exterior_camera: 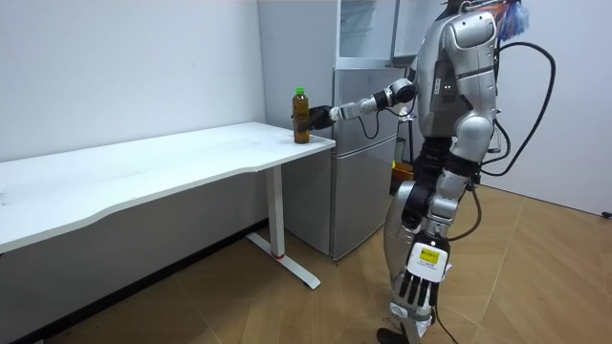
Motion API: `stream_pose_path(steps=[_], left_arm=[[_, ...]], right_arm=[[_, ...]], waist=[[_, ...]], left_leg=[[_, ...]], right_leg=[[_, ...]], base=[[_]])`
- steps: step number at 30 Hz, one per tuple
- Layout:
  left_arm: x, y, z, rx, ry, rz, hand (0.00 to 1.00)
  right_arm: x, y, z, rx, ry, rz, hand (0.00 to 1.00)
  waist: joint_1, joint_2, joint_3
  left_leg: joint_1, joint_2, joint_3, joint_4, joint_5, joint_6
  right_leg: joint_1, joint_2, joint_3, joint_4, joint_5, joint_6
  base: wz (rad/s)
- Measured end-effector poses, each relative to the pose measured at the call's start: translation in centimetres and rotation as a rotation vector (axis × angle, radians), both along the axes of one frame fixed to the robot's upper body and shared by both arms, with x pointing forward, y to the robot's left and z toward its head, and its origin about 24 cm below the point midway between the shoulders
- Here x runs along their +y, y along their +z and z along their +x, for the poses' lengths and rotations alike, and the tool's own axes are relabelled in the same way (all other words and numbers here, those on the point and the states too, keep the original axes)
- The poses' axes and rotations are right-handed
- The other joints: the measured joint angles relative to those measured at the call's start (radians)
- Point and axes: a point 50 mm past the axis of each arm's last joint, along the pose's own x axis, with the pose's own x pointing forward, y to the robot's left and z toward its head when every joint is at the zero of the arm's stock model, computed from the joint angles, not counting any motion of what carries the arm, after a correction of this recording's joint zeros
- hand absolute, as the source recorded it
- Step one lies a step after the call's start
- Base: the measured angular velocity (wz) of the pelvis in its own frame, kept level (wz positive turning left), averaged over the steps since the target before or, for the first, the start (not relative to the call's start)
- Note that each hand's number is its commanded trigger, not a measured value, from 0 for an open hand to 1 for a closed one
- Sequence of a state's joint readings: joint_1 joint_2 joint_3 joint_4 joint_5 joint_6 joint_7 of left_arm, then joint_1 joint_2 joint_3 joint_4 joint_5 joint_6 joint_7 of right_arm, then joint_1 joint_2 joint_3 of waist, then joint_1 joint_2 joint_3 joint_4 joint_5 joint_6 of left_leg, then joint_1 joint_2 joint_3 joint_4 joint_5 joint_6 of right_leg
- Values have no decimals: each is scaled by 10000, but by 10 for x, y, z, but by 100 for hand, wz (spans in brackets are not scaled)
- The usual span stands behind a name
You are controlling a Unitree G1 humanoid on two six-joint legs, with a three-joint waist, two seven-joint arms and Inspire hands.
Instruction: Put the bottle in the upper fridge
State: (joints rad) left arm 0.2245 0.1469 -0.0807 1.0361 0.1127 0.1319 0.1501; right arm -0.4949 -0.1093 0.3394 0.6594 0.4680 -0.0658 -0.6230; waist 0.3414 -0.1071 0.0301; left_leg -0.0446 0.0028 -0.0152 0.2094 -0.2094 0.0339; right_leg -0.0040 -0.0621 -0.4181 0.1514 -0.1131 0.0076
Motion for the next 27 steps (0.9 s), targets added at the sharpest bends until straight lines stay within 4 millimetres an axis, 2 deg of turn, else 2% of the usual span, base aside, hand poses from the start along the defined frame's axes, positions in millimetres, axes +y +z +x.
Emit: stream_pose_path(steps=[4, 11, 17, 27], left_arm=[[0, 0, 0, 15, -11, -69, 0], [0, 1, 3, -139, -35, -71, 0], [-1, 1, 5, -231, -60, -117, 0], [-1, 2, 6, -284, -46, -150, 0]], right_arm=[[-2, 1, 0, -21, -161, 26, 0], [-4, -2, -1, 68, -380, -23, 0], [-6, -3, 0, 117, -494, -97, 0], [-6, -1, 3, 153, -624, -224, 0]], waist=[[9, -7, -7], [272, -14, -33], [271, -16, -35], [548, -26, -46]], left_leg=[[-74, -2, -76, 35, 1, -2], [-209, -5, -164, 123, 6, -11], [-290, -9, -216, 132, 43, -35], [-311, -4, -250, 127, 61, -48]], right_leg=[[-23, 1, -73, -2, 0, 0], [-83, -14, -278, -2, 0, -1], [-96, -30, -532, -2, 2, -3], [-131, -22, -519, -1, 3, -5]], base=[[5], [4], [4], [0]])
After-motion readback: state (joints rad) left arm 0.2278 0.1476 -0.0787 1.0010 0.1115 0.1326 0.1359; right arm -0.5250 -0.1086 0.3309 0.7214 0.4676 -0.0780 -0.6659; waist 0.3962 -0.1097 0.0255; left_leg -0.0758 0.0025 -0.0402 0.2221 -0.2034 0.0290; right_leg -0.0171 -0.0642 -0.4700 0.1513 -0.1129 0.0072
